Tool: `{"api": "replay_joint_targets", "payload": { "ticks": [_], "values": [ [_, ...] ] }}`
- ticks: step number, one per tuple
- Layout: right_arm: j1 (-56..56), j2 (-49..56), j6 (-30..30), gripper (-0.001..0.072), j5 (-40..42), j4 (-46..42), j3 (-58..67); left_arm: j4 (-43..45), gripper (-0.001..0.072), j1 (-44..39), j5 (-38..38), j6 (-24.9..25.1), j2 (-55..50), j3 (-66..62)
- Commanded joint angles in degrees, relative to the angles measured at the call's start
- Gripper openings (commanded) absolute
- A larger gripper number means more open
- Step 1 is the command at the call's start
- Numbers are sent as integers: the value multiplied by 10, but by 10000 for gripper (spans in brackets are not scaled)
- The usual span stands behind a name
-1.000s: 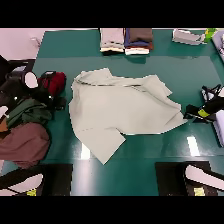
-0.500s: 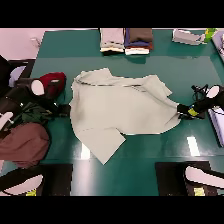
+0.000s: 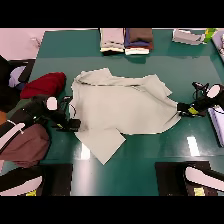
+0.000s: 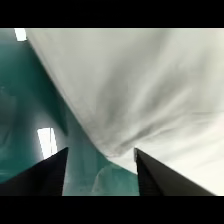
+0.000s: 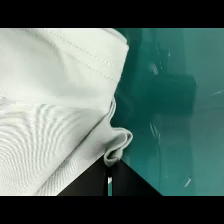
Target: Fold the shirts.
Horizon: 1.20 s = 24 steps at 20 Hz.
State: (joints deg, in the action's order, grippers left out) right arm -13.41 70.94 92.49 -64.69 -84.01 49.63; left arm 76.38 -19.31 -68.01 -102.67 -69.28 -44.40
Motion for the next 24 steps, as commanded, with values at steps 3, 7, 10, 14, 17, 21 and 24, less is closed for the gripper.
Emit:
{"api": "replay_joint_targets", "payload": {
  "ticks": [3, 7, 10, 14, 17, 21, 24],
  "values": [
    [1, -2, 0, 23, -4, 0, 1, -36, 466, -3, 42, -3, 0, 14],
    [1, -2, 0, 23, -20, 0, 18, -35, 24, -3, 55, 27, 0, 9],
    [2, -12, -9, 23, -53, 0, 71, -14, 24, -2, 54, 40, 30, -48],
    [2, -99, -13, 23, -61, 4, 180, 100, 24, -2, 47, 36, 152, -225],
    [2, -172, -13, 23, -57, 4, 299, 173, 24, -2, 50, 37, 232, -392],
    [-10, -248, -13, 22, -48, 3, 445, 193, 24, -2, 50, 53, 287, -586],
    [-34, -282, -13, 22, -52, 4, 515, 192, 24, -2, 45, 57, 291, -680]
  ]
}}
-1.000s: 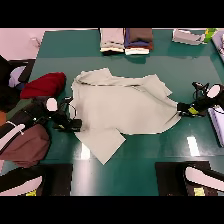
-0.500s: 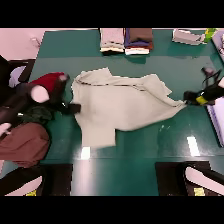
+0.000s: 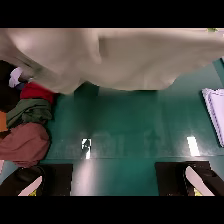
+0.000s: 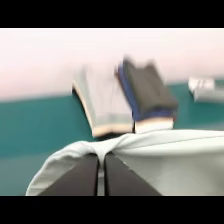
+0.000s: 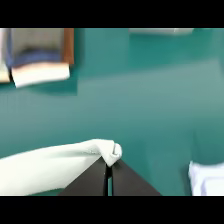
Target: Fold the shirts.
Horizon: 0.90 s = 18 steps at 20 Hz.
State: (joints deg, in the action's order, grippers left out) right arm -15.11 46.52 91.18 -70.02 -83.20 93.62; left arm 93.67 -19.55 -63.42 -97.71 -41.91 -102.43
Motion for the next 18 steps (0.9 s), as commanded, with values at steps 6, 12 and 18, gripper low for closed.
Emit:
{"api": "replay_joint_targets", "payload": {
  "ticks": [6, 12, 18],
  "values": [
    [-48, -5, 0, 21, -66, -3, 224, 19, 23, 1, -20, 7, -3, -127],
    [-34, 97, -2, 21, -116, 46, 174, 20, 24, 1, -194, 42, -165, -126],
    [56, 235, -9, 21, -93, -23, -27, 35, 24, 2, -117, 47, -343, 50]
  ]
}}
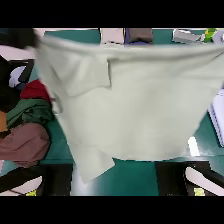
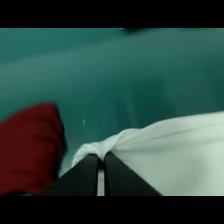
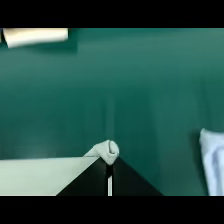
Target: Fold the shirts.
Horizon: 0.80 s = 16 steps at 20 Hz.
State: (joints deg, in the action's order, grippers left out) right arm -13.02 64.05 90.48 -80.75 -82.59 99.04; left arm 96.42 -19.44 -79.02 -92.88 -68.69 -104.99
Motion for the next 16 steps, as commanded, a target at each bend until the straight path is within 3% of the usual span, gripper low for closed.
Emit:
{"api": "replay_joint_targets", "payload": {
  "ticks": [1, 5, 9, 13, 16],
  "values": [
    [43, 85, -2, 21, 32, -31, -107, 7, 24, 7, 70, -6, -102, 106],
    [52, 175, -2, 21, 89, -28, -133, -3, 24, 49, 145, -10, -201, 135],
    [42, 204, -2, 21, 122, -27, -118, -52, 24, 91, 198, 0, -217, 121],
    [14, 199, -3, 21, 71, -26, -82, -134, 24, 108, 91, 85, -217, 90],
    [12, 173, -10, 21, 77, -30, -149, -148, 24, 108, 50, 93, -217, 132]
  ]
}}
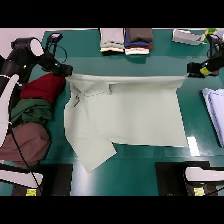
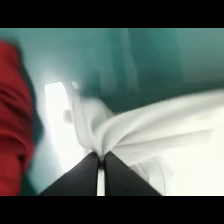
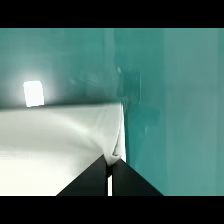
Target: Fold the shirts.
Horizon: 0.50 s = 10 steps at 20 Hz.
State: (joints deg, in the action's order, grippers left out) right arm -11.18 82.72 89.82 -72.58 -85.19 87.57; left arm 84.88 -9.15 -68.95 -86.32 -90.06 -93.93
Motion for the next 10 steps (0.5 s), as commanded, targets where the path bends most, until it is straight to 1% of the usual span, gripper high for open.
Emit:
{"api": "replay_joint_targets", "payload": {
  "ticks": [1, 3, 6, 8, 10],
  "values": [
    [-6, -21, -4, 21, 3, -3, -66, -33, 24, 5, -54, 27, -3, 45],
    [2, -27, -4, 21, 16, -3, -119, -42, 24, 5, -45, 24, -3, 99],
    [15, -27, -3, 22, 39, 1, -180, -71, 25, 5, -7, 23, -3, 171],
    [21, -27, 2, 23, 52, 1, -204, -76, 25, 5, -9, 23, -3, 189],
    [22, -27, 3, 25, 48, 1, -214, -72, 27, 6, -26, 2, -1, 183]
  ]
}}
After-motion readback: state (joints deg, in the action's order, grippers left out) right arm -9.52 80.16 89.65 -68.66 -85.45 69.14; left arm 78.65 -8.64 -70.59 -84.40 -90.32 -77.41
